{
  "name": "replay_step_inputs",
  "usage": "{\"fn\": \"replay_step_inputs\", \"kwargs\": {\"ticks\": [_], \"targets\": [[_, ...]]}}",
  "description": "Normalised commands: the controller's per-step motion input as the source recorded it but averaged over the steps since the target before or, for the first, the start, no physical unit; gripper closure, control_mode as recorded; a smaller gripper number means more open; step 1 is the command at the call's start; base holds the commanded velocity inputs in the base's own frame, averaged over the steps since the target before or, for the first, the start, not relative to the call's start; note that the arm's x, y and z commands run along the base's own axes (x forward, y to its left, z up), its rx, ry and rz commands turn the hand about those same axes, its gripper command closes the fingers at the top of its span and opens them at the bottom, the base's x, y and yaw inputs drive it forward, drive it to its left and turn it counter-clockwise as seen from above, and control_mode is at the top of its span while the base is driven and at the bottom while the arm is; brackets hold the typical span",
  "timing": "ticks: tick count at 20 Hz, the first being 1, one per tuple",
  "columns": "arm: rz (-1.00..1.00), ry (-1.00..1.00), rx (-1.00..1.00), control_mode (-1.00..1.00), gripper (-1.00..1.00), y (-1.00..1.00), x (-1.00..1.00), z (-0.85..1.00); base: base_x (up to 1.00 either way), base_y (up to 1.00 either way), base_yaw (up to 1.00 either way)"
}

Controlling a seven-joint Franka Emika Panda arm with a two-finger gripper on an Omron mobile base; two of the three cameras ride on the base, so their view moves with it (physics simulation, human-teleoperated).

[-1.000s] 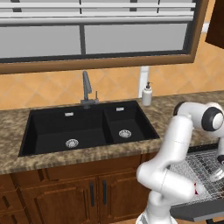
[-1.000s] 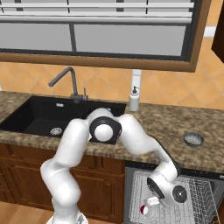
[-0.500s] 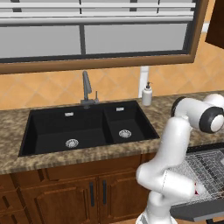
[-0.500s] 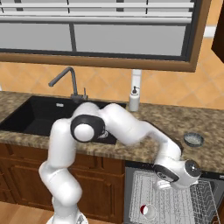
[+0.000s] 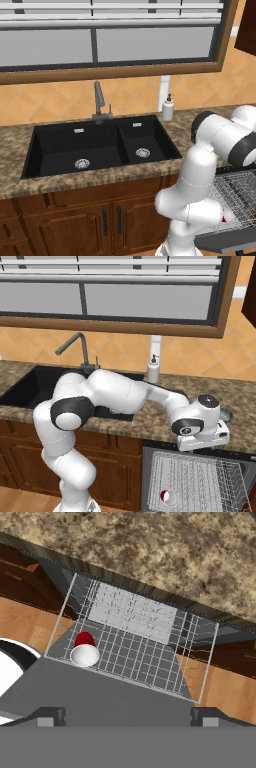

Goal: Pick up the cup and bowl from the counter, place them in the dishwasher, and close the dishwasher door.

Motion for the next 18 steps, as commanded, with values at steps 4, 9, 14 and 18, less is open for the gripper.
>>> {"fn": "replay_step_inputs", "kwargs": {"ticks": [4, 9, 14, 18], "targets": [[-0.23, 0.39, -0.1, -1.0, -1.0, 0.29, 0.55, 0.82, 0.0, 0.0, 0.0], [-0.08, 0.16, 0.08, -1.0, -1.0, -0.04, 0.66, 0.26, 0.0, 0.0, 0.0], [0.03, -0.02, 0.09, -1.0, -1.0, -0.32, 0.73, 0.36, 0.0, 0.0, 0.0], [0.03, -0.16, 0.0, -1.0, -1.0, -0.38, 0.67, 0.28, 0.0, 0.0, 0.0]]}}
